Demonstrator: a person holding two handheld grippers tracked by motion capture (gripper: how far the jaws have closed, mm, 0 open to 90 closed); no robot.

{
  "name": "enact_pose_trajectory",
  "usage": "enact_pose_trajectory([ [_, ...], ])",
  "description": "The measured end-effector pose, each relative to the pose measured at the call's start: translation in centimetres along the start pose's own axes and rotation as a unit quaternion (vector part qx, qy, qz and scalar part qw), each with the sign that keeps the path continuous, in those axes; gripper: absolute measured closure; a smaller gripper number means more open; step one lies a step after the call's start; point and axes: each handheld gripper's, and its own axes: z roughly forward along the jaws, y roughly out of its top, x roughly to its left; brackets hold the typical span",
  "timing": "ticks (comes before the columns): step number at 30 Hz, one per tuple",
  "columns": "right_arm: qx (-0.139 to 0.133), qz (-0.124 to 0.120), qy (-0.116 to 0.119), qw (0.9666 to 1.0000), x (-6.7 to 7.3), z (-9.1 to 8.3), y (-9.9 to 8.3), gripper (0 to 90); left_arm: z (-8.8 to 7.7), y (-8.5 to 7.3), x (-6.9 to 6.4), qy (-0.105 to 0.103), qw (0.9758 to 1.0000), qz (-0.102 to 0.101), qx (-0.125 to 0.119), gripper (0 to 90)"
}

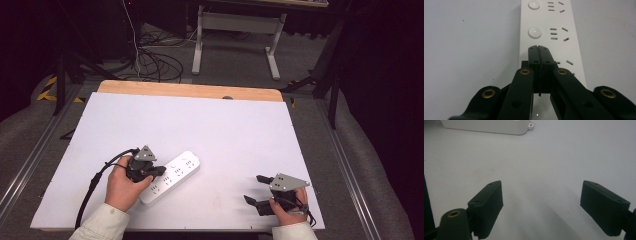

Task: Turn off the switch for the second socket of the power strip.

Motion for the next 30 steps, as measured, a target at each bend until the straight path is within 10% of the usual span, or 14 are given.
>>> enact_pose_trajectory([
  [30,0.001,0.002,0.003,1.0,0.0,0.04,-0.07,19.0,0.18,-0.06,-0.63,0.018,0.9997,0.014,-0.002,90.0],
])
